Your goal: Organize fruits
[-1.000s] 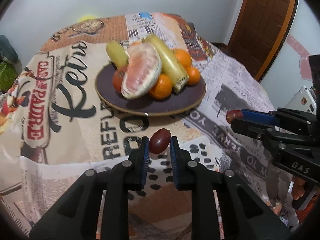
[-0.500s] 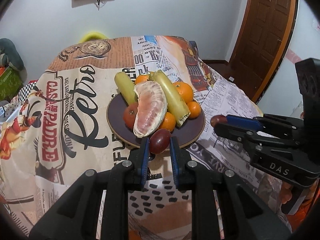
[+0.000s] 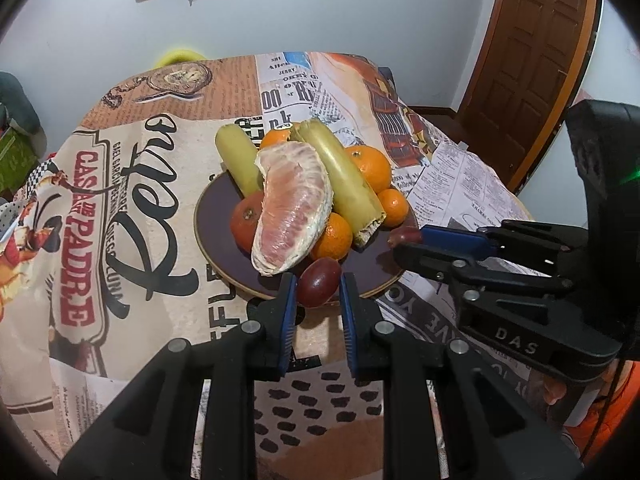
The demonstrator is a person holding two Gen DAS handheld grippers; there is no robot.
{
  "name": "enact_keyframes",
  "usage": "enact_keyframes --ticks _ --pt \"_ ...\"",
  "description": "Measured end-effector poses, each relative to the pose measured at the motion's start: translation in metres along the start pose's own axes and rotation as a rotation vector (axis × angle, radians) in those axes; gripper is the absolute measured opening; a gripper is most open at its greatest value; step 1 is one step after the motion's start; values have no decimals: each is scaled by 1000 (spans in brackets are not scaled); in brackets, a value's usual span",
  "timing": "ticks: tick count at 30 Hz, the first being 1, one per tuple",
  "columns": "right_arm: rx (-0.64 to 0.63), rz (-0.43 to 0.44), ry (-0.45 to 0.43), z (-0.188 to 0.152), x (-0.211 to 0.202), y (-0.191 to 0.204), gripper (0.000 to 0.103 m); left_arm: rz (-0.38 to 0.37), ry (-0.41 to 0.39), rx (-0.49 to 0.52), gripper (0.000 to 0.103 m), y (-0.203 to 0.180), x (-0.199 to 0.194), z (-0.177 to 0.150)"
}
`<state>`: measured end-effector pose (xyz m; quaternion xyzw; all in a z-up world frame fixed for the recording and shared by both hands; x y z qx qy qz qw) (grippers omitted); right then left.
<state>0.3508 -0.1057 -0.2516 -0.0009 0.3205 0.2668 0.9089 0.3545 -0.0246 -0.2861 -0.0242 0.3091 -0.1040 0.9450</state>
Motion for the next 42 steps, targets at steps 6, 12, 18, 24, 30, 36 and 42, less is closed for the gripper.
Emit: enact_keyframes --ticks 6,12,18,24,30,36,42 --pt "33 17 18 -1 5 -4 30 1 9 -11 21 1 4 -1" --pt "40 -5 -1 3 0 -10 39 1 18 -12 25 1 6 -3" --pt "50 -22 -37 12 -17 -15 39 10 -10 18 25 -4 -6 4" --pt "34 -23 -133 41 -60 -3 40 20 -93 5 25 -5 -46 30" --pt "3 -22 -273 78 -121 17 40 46 -242 -6 25 -6 -114 70" --pt "-15 -9 -414 107 -187 45 40 72 -396 18 25 -14 -192 101" --pt "-49 -9 -555 120 -251 73 40 100 -534 32 43 -24 -263 117"
Point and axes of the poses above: each gripper's, at about its wrist camera, not at the fingertips, and x roughly the way its jaws point, y to its left, z to its top, the point moved 10 cm from there along x, roughly the way its jaws point, and after that the axes turned 15 degrees about -y, right-handed, at the moved point
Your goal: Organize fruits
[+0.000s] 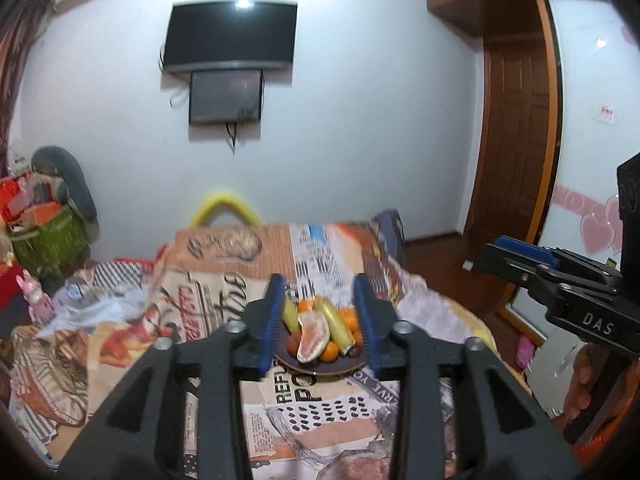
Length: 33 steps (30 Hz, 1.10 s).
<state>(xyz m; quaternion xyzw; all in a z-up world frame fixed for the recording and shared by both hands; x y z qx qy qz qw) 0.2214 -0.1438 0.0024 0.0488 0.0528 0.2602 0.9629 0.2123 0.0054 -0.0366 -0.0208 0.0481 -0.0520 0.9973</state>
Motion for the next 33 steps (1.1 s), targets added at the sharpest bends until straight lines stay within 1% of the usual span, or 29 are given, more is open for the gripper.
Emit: enact_keyframes --ticks 2,3,4,6,8,9,11,15,17,18,20,22,25,33 --pt "-8 1 -35 8 -11 7 49 12 -48 13 50 -2 -18 13" --pt "-15 -2 -53 12 -16 11 51 16 -64 19 52 -3 -25 18" --pt "-22 -6 -65 14 -19 13 53 18 -77 22 53 -4 -31 21" --pt "-39 -17 -89 18 -24 16 58 20 -101 24 59 -6 -43 28" --pt "-51 -30 -111 20 -28 19 69 23 -117 23 65 -6 -51 32" --pt "-56 -39 -122 21 -29 20 70 28 -129 22 68 -5 -54 35" --pt "-64 -48 -133 22 -30 21 76 29 -139 19 71 -5 -59 37" --pt "-76 -68 -147 24 -33 23 85 39 -160 8 84 -2 -68 41" --pt "-84 -81 -153 24 -36 23 92 43 -171 8 86 -2 -73 43" --pt "-84 -85 -155 24 -36 23 94 47 -175 13 88 -2 -73 43" --pt "-78 -93 -162 25 -39 22 101 57 -180 20 91 -2 -73 43" --pt "-72 -97 -170 25 -44 22 103 64 -185 24 94 -3 -76 41" --pt "-79 -104 -170 23 -46 21 103 66 -182 23 99 -3 -78 40" --pt "-76 -106 -160 19 -48 21 103 65 -178 32 101 -4 -77 37"
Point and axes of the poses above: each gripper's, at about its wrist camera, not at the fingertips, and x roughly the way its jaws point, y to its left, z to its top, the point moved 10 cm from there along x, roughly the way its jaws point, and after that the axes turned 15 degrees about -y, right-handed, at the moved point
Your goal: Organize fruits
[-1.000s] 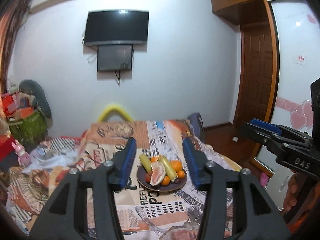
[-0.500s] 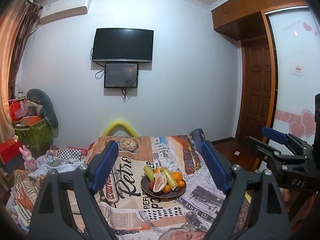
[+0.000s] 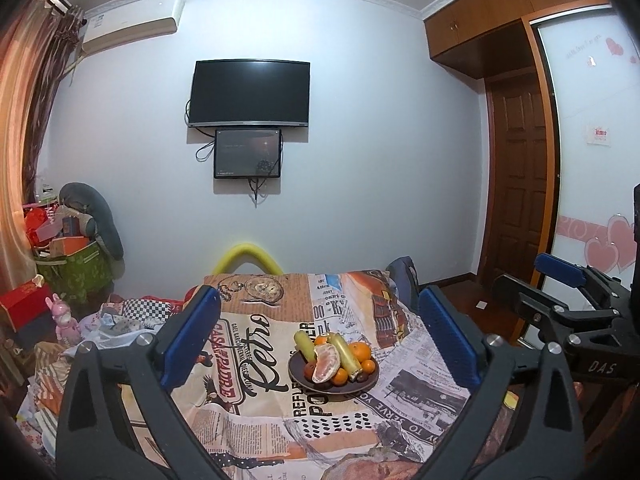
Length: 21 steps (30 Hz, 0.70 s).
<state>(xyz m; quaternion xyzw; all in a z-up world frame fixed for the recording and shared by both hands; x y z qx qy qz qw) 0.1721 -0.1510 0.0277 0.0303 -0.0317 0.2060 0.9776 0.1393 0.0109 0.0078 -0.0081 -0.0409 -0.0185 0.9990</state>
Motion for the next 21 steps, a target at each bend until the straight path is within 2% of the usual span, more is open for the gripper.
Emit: enact_keyframes --ticks 21 --pt "9 2 6 1 -2 -2 103 -7 3 7 103 -5 -2 -1"
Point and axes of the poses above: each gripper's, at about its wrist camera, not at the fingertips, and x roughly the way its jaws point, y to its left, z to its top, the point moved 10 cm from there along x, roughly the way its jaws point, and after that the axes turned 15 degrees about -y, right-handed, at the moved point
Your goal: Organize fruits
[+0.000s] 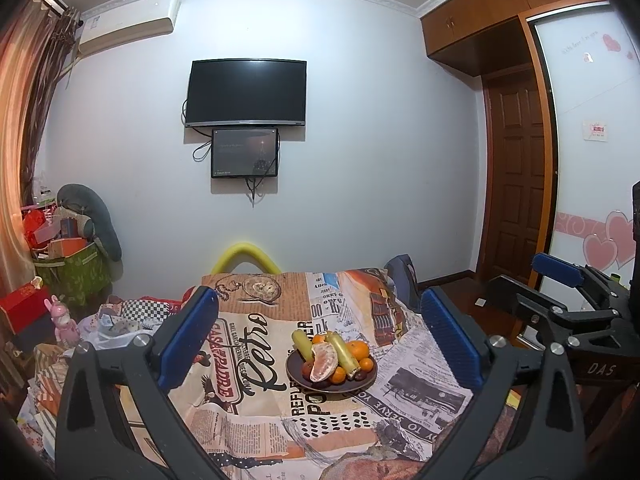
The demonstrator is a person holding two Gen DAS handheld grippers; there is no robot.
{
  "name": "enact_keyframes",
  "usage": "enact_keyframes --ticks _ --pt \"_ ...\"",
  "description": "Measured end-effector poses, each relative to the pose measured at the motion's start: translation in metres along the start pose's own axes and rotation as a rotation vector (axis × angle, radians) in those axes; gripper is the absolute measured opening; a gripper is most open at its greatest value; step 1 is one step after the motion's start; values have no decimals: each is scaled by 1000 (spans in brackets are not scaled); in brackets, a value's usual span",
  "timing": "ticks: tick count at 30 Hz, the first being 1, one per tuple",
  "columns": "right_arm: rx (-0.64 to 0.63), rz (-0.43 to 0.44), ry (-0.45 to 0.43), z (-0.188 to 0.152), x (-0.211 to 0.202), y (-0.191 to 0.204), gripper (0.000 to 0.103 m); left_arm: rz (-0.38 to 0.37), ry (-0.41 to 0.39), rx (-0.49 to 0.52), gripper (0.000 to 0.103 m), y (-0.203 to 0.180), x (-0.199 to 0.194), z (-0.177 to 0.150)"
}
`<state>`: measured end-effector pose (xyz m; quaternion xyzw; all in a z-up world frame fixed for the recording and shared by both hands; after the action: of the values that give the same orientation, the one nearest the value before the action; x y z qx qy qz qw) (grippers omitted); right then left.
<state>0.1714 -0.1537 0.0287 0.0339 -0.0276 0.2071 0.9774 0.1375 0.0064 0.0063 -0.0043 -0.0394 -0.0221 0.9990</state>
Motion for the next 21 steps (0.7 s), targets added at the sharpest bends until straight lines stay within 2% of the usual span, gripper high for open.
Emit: enact_keyframes --ticks 21 --pt "-4 4 -1 4 0 3 103 -1 1 -3 103 -1 2 2"
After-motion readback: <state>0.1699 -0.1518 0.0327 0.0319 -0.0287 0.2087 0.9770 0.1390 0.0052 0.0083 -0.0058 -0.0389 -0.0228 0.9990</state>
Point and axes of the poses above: each gripper's, at about its wrist camera, not at the fingertips, and x roughly the way its jaws point, y to its left, z to its top, the point moved 10 cm from there along x, roughly the way its jaws point, and after that the axes turned 15 degrees about -y, right-handed, at the moved point
